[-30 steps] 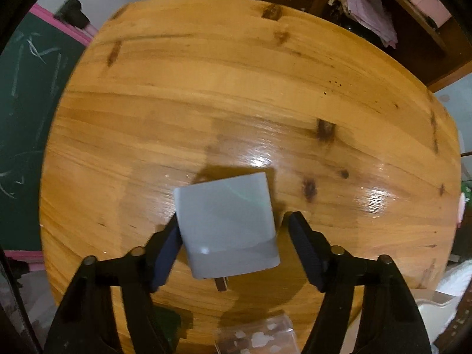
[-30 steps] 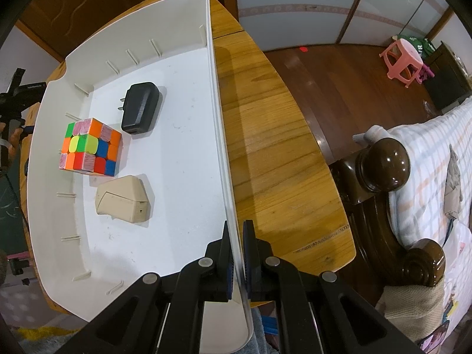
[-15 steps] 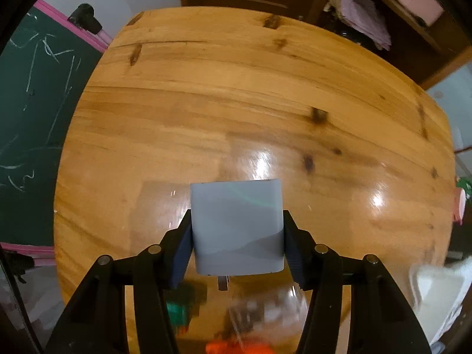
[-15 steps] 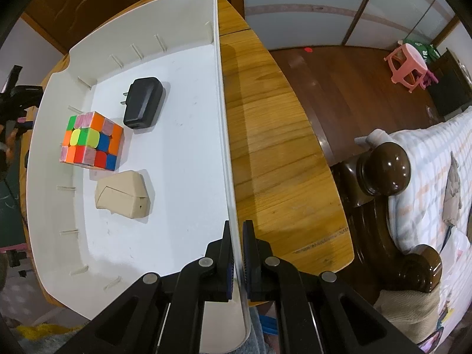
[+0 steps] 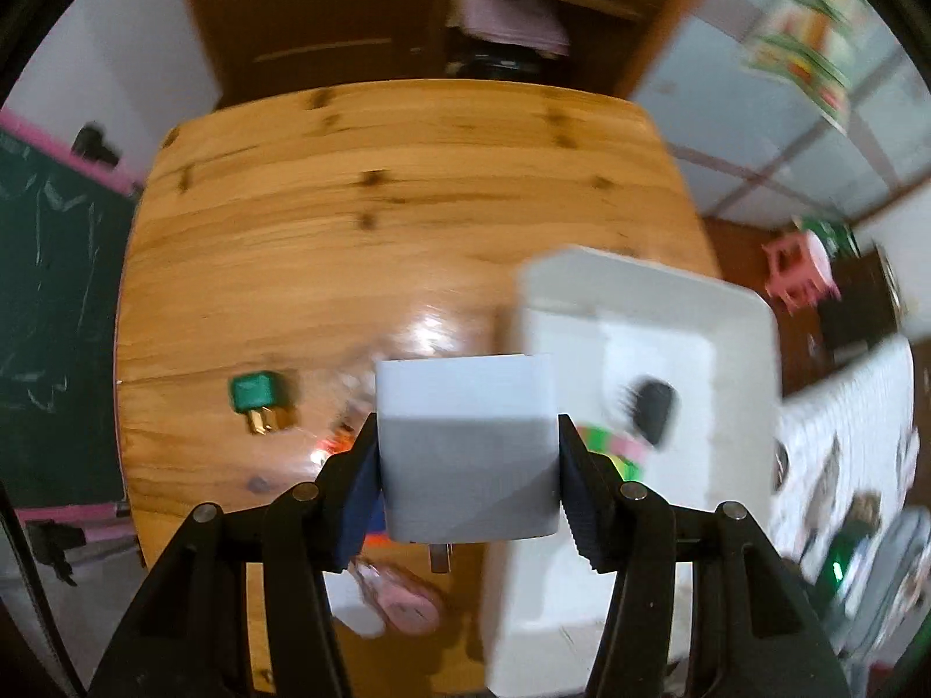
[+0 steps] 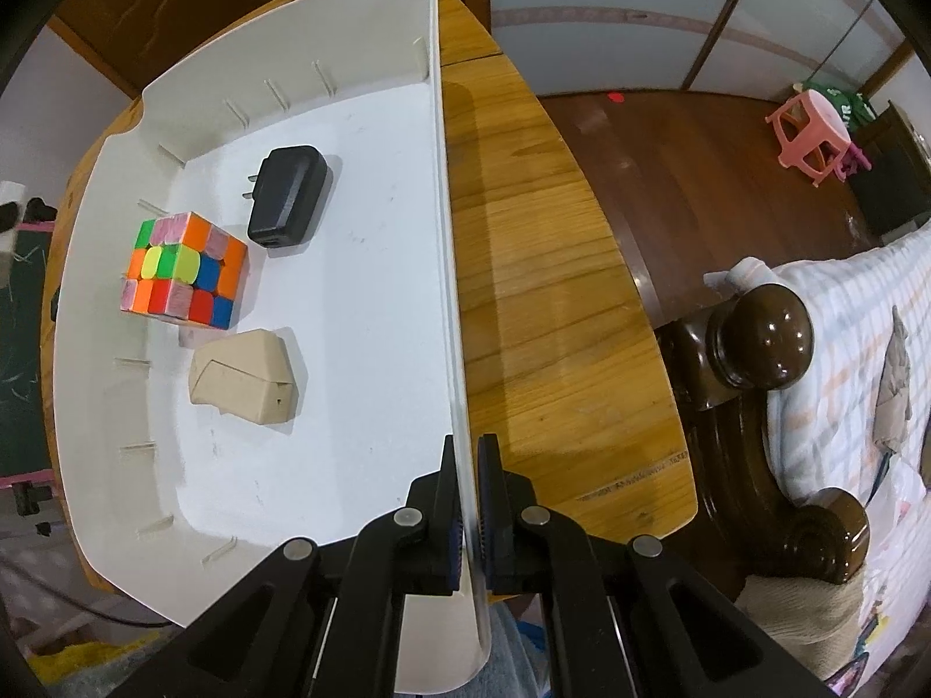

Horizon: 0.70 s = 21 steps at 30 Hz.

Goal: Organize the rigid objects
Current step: 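Carry the white charger into the tray and open the left gripper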

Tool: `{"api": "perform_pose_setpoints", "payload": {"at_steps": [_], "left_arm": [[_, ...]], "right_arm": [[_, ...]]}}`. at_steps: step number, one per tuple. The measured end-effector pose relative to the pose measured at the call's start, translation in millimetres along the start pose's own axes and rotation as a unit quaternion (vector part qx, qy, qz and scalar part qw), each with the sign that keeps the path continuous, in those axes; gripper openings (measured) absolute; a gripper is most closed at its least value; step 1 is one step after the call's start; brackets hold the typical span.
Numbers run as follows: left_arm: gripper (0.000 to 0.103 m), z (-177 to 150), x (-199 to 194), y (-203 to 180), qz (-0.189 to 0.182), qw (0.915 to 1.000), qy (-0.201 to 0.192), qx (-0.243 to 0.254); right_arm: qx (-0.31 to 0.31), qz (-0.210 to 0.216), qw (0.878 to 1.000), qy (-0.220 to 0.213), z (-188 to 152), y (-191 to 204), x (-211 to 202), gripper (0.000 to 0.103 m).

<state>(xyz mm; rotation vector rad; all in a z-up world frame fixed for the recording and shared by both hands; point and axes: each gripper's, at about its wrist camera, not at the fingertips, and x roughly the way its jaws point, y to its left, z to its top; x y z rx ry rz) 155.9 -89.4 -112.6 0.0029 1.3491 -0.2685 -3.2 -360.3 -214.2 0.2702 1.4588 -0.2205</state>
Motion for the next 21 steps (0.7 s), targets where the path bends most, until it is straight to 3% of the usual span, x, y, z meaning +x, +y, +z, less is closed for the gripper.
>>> {"api": "perform_pose_setpoints", "payload": {"at_steps": [5, 11, 21], "left_arm": [[0.059, -23, -9, -61, -0.023, 0.9976, 0.007, 0.065], [0.059, -34, 20, -119, -0.025, 0.9918, 0.037, 0.12], [0.059, -43, 73, -153, 0.006, 0.9896, 0.061, 0.13]], "right_arm": [[0.008, 0.0, 1.0, -0.003, 0, -1, -1, 0.004], [0.015, 0.012, 1.0, -0.01, -2, -6, -1, 0.004], [0.006, 0.014, 1.0, -0.022, -6, -6, 2, 0.004]]}}
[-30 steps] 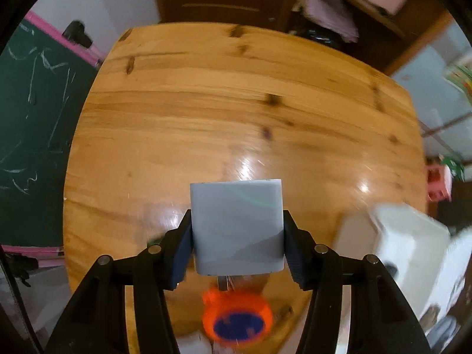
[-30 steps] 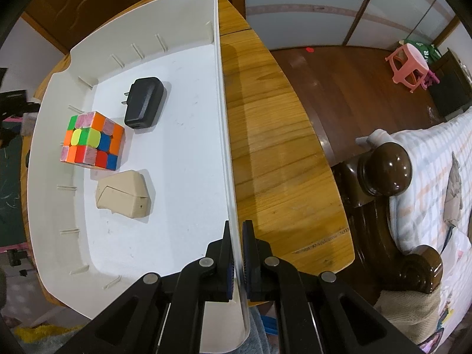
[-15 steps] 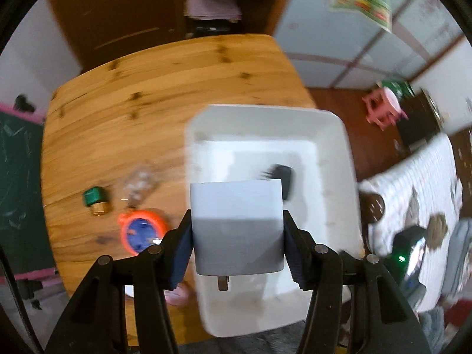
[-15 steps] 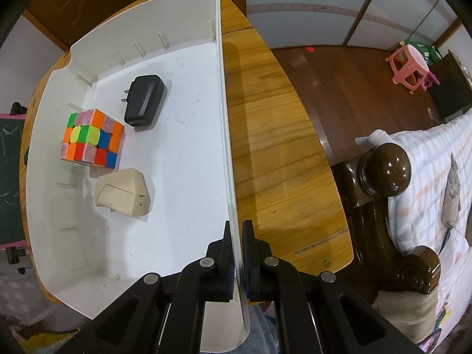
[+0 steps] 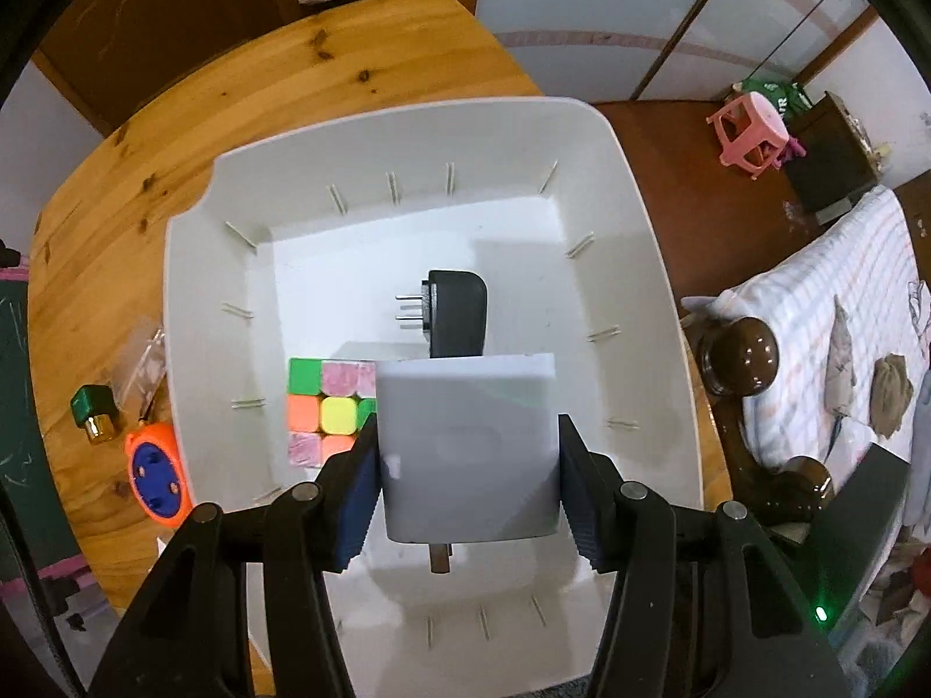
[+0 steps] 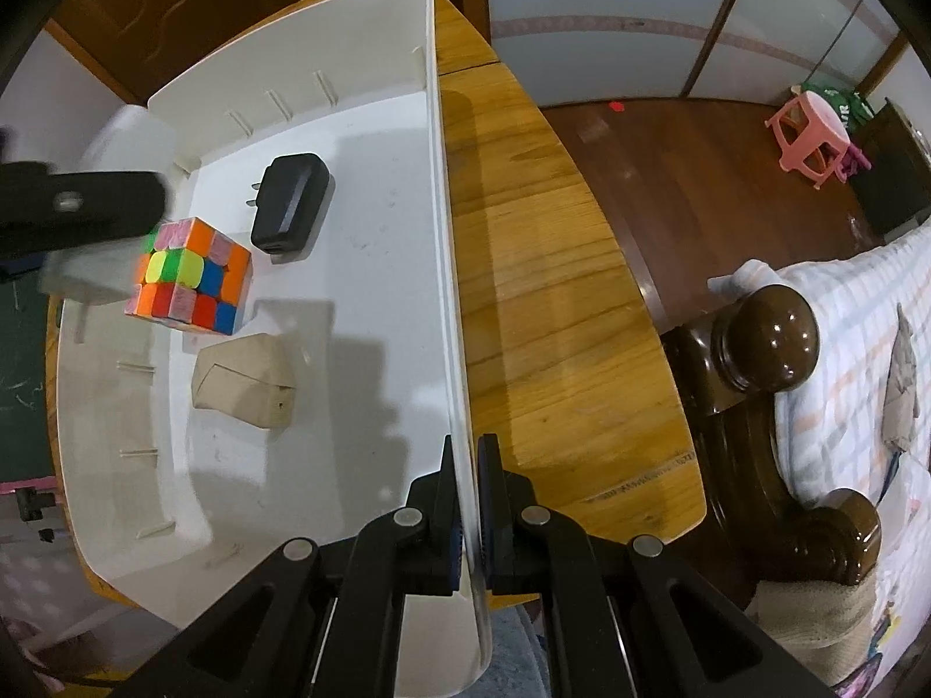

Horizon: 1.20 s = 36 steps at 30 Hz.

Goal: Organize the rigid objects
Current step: 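Carry the white charger into the tray and open the left gripper, then move the left tool back over the table to the white curved plastic piece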

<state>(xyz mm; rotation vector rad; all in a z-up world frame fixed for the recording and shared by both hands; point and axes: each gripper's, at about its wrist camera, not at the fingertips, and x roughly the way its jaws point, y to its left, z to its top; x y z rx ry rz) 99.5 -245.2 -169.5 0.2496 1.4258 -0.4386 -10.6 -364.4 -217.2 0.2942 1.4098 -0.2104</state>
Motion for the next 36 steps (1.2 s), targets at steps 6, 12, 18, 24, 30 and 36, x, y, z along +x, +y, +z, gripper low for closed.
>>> {"api": "perform_pose_setpoints", "payload": {"at_steps": [6, 12, 18, 24, 30, 36], "left_arm": [[0.059, 1, 15, -9, 0.017, 0.9997, 0.008, 0.017], [0.059, 4, 41, -14, 0.027, 0.9987, 0.037, 0.021], [0.059, 7, 64, -16, 0.033, 0.9974, 0.062, 0.02], [0.062, 12, 69, -24, 0.036, 0.997, 0.06, 0.034], [0.079, 11, 57, -32, 0.039, 0.997, 0.044, 0.05], [0.082, 9, 39, -21, 0.039, 0.9978, 0.033, 0.041]], "right_arm": [[-0.008, 0.007, 1.0, -0.006, -1, -2, 0, 0.003], [-0.01, 0.012, 1.0, -0.009, 0, -1, 1, 0.003], [-0.014, 0.013, 1.0, -0.006, 1, 0, 1, 0.003], [-0.017, 0.013, 1.0, -0.006, 1, 2, -2, 0.003], [-0.016, 0.014, 1.0, -0.004, 2, 3, -2, 0.003], [-0.014, 0.016, 1.0, -0.003, 2, 3, -1, 0.003]]}}
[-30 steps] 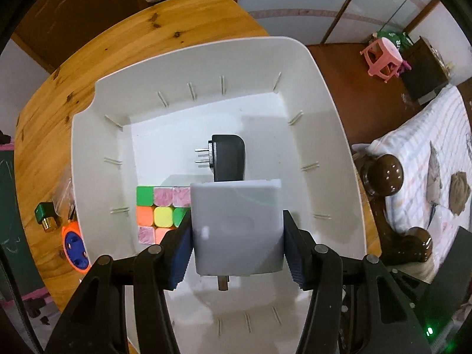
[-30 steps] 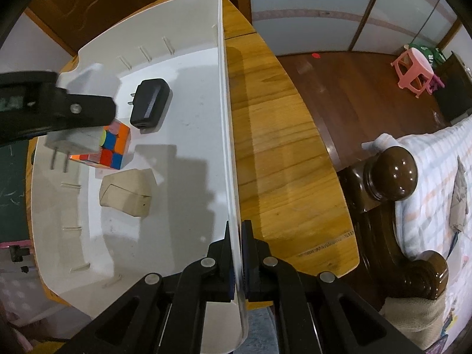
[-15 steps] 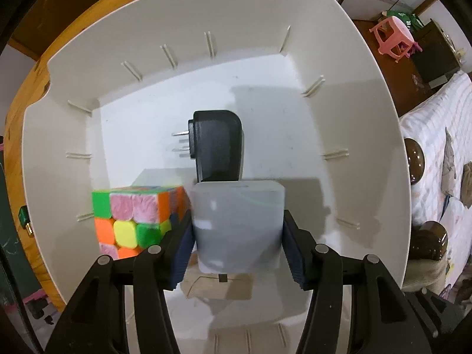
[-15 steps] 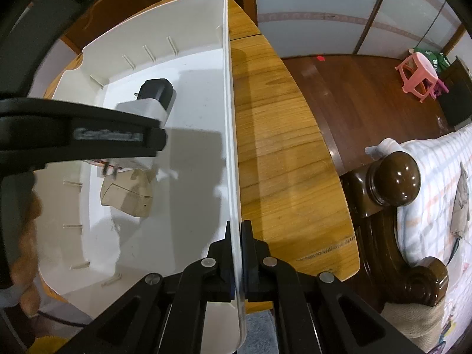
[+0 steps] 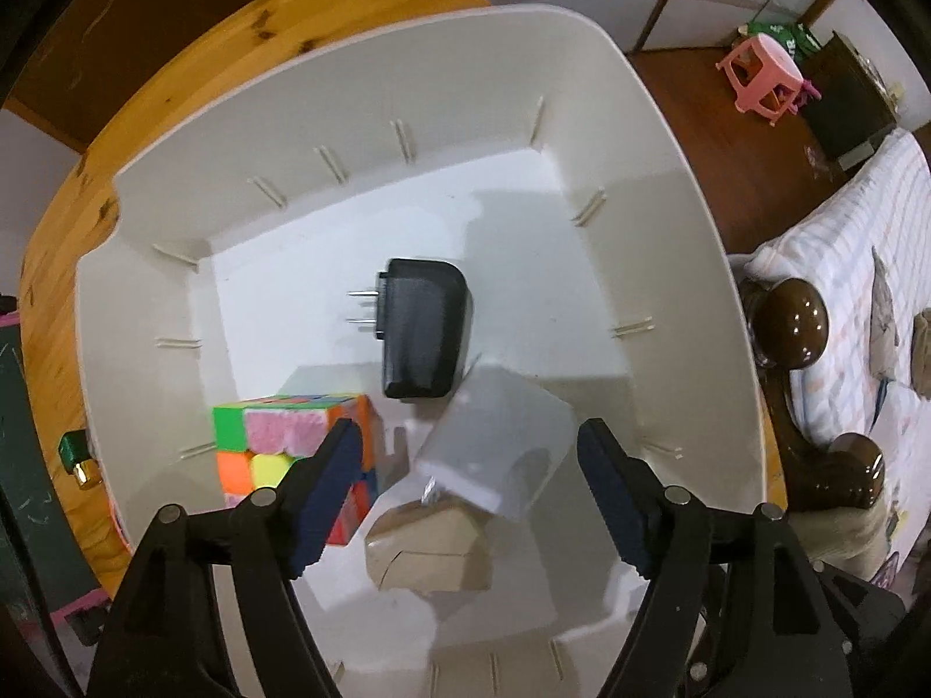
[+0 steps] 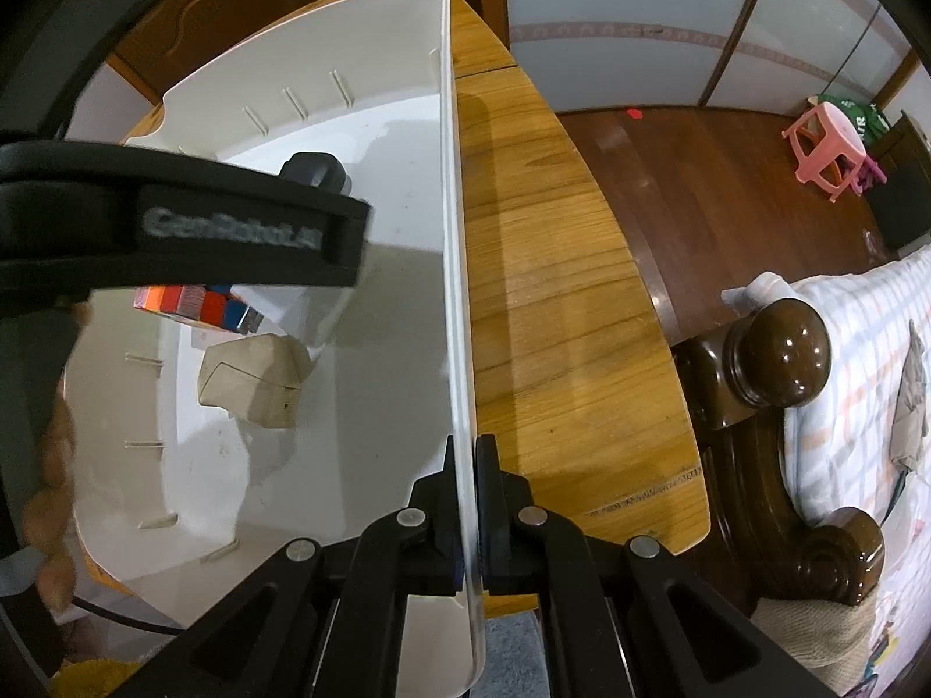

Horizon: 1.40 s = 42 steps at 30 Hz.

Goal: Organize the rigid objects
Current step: 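Move the left tool back over the table to the white curved plastic piece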

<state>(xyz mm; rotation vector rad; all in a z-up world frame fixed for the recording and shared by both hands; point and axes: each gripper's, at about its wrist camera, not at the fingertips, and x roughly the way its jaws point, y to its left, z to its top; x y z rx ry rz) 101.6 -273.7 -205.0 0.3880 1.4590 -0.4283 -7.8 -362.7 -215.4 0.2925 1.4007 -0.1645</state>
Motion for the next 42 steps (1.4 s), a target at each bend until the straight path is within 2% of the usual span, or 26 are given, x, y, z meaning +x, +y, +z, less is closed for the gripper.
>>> {"api": "perform_pose_setpoints", "payload": {"at_steps": [5, 16, 21, 28, 33, 40, 42], "left_arm": [[0.083, -15, -27, 14, -0.005, 0.9997, -0.023, -0.001], [0.083, -36, -90, 23, 0.006, 0.9959, -0.087, 0.024], [0.083, -52, -114, 36, 0.012, 0.9941, -0.106, 0.021], [0.083, -74, -148, 66, 0.013, 0.9907, -0.135, -0.007], [0.083, -95, -168, 101, 0.025, 0.9876, -0.15, -0.041], [0.084, -133, -172, 164, 0.032, 0.982, -0.153, -0.106], [0.088, -146, -164, 180, 0.033, 0.9812, -0.144, -0.125]], "right_arm": [[0.003, 0.001, 1.0, 0.001, 0, -1, 0, 0.003], [0.007, -0.004, 1.0, 0.004, 3, 0, 0, 0.003], [0.007, -0.008, 1.0, 0.004, 3, 2, 0, 0.003], [0.007, -0.012, 1.0, 0.004, 3, 2, 0, 0.003], [0.006, -0.017, 1.0, 0.005, 3, 4, 0, 0.004], [-0.001, -0.026, 1.0, 0.009, 4, 7, 0, 0.004], [-0.002, -0.031, 0.999, 0.011, 5, 8, 0, 0.005]]}}
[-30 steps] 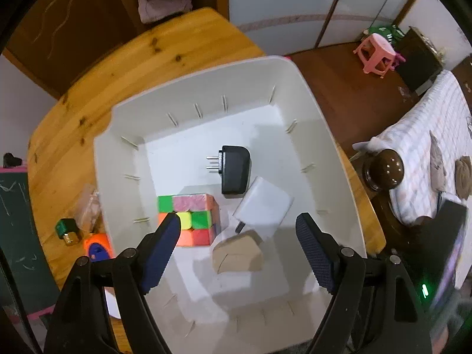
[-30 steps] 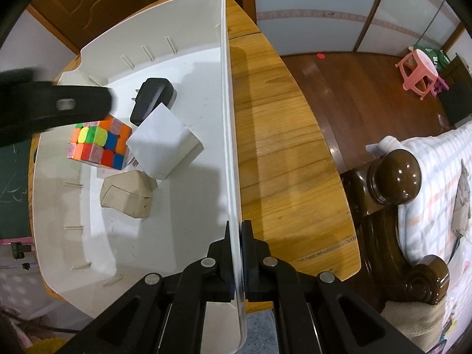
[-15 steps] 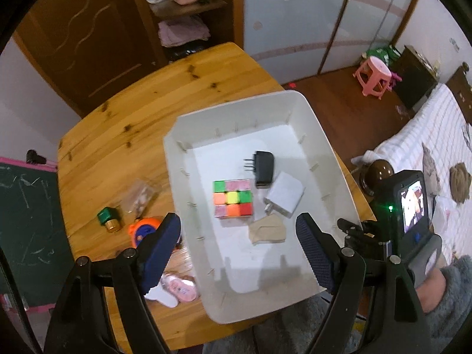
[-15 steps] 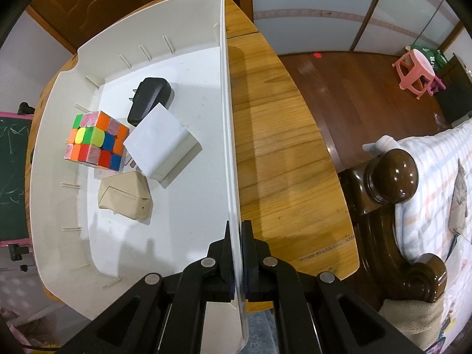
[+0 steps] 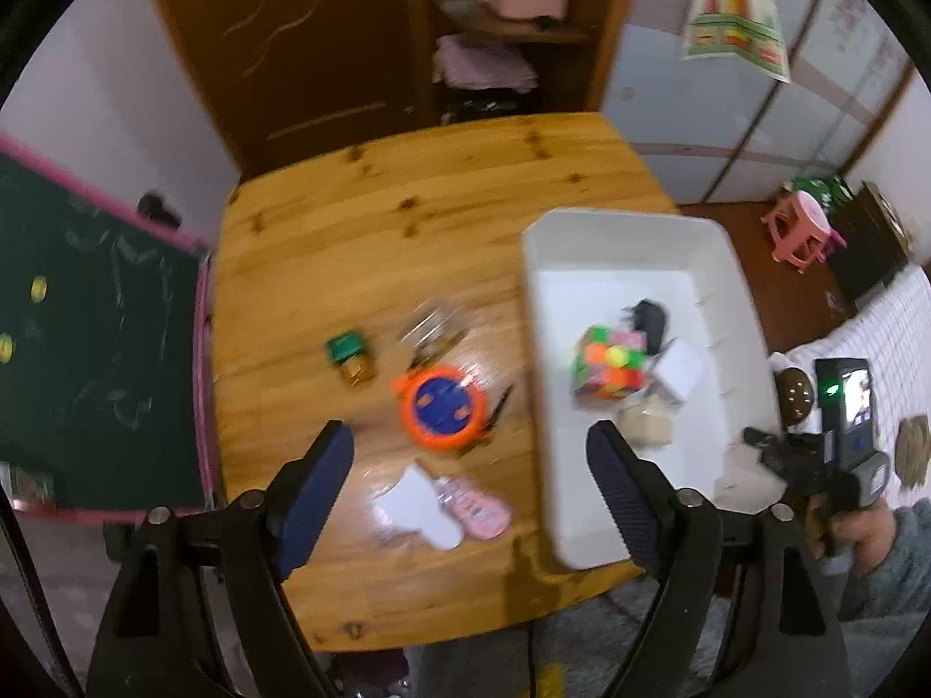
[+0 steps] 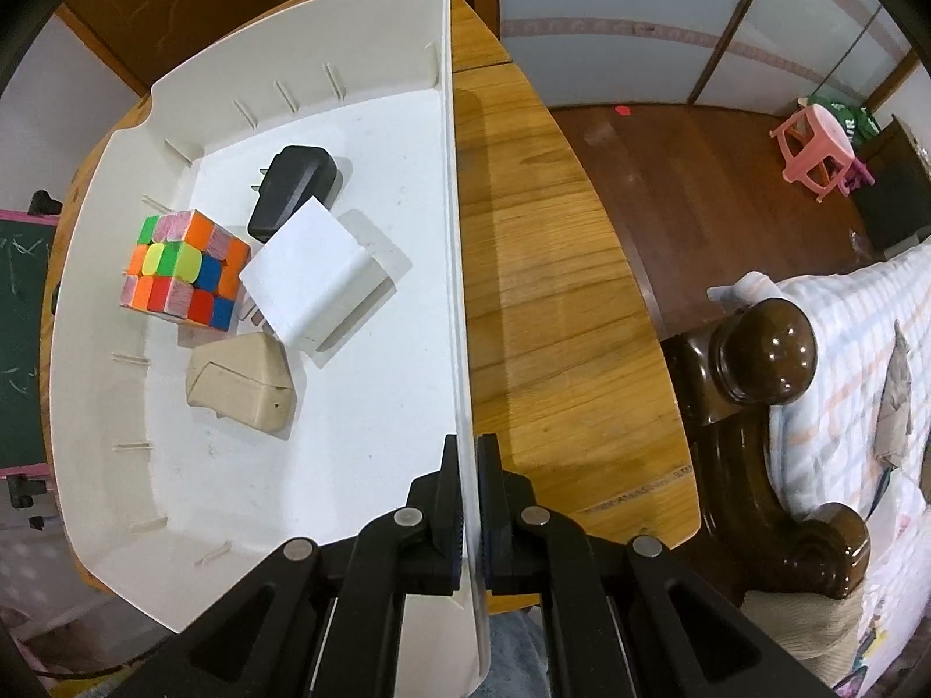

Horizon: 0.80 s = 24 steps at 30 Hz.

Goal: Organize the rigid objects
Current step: 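Move the left tool back over the table to the white curved plastic piece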

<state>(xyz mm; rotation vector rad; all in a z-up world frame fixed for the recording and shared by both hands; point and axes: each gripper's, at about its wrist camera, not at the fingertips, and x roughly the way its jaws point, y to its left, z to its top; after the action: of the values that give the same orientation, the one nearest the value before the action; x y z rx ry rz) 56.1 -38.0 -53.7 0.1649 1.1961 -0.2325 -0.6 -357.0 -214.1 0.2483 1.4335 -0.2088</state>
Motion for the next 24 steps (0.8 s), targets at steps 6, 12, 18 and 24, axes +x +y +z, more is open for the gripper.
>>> {"api": "perform_pose_setpoints", "payload": {"at_steps": [6, 12, 18, 24], "left_arm": [[0.088, -34, 33, 36, 0.004, 0.9976, 0.043, -0.054], [0.088, -55, 82, 56, -0.015, 0.9898, 0.082, -0.116], [0.088, -63, 134, 66, -0.035, 0.9765, 0.124, -0.173], [0.088, -62, 166, 59, -0.015, 0.9717, 0.146, -0.185]], "right_arm": [[0.0, -0.011, 1.0, 0.007, 1, 2, 0, 0.005], [-0.008, -0.029, 0.999, 0.012, 2, 8, 0, 0.007], [-0.007, -0.035, 0.999, 0.015, 3, 12, -3, 0.008], [-0.004, -0.036, 0.999, 0.017, 4, 10, -2, 0.008]]}}
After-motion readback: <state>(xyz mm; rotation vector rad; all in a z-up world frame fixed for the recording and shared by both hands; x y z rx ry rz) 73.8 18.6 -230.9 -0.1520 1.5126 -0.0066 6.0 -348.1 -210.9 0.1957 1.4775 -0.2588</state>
